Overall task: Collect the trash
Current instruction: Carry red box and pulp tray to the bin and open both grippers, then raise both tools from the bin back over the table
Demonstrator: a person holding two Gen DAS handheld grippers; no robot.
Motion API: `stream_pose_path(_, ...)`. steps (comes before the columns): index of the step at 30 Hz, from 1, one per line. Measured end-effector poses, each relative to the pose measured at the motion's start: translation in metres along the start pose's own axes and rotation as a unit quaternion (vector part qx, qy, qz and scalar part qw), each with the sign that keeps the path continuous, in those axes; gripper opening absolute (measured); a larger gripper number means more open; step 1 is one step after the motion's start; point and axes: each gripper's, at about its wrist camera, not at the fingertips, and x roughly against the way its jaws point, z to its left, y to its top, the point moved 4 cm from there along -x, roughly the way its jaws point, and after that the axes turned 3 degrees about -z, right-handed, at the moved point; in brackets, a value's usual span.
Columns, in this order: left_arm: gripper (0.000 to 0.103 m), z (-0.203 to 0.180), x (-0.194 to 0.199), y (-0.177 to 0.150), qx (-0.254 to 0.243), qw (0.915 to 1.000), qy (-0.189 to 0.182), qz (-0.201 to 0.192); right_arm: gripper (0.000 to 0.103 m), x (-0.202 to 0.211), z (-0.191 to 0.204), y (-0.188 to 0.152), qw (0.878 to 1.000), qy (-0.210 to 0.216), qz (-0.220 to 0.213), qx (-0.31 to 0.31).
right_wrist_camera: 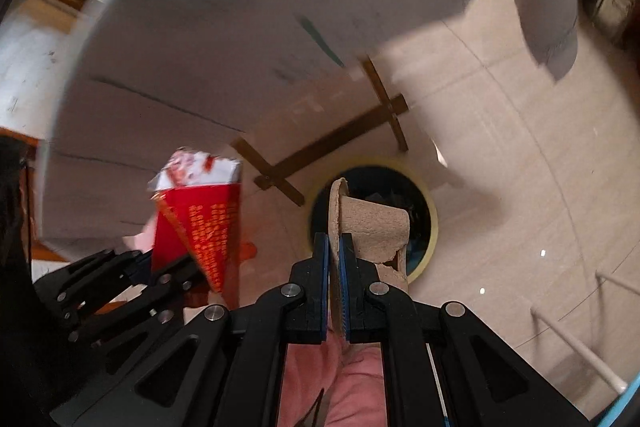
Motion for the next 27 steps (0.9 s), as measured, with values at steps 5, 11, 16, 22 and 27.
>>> stream_pose_path(5,0.016,0.005,-0.053,-0.006,0.003,0.9999,0.007,0.013,0.005,-0.066,-0.026,-0.003,1.0,-0.007,0.02,-0.008)
stream_pose_path(11,0.031,0.008,-0.089,-0.006,-0.005,0.9996,0.021,0.018,0.026,-0.113,-0.039,-0.01,0.999,-0.006,0.032,-0.013)
stream_pose_path(16,0.031,0.016,-0.094,-0.011,0.007,0.9992,0.03,0.024,0.028,-0.125,-0.037,-0.013,0.999,-0.016,0.035,-0.005)
stream_pose_path(22,0.031,0.02,-0.072,-0.009,0.009,0.9991,0.04,0.008,0.028,-0.115,-0.027,-0.017,0.999,-0.033,0.032,0.022)
stream_pose_path(27,0.031,0.02,-0.045,-0.005,0.019,0.9989,0.044,-0.002,0.028,-0.095,-0.017,-0.02,0.998,-0.042,0.024,0.029)
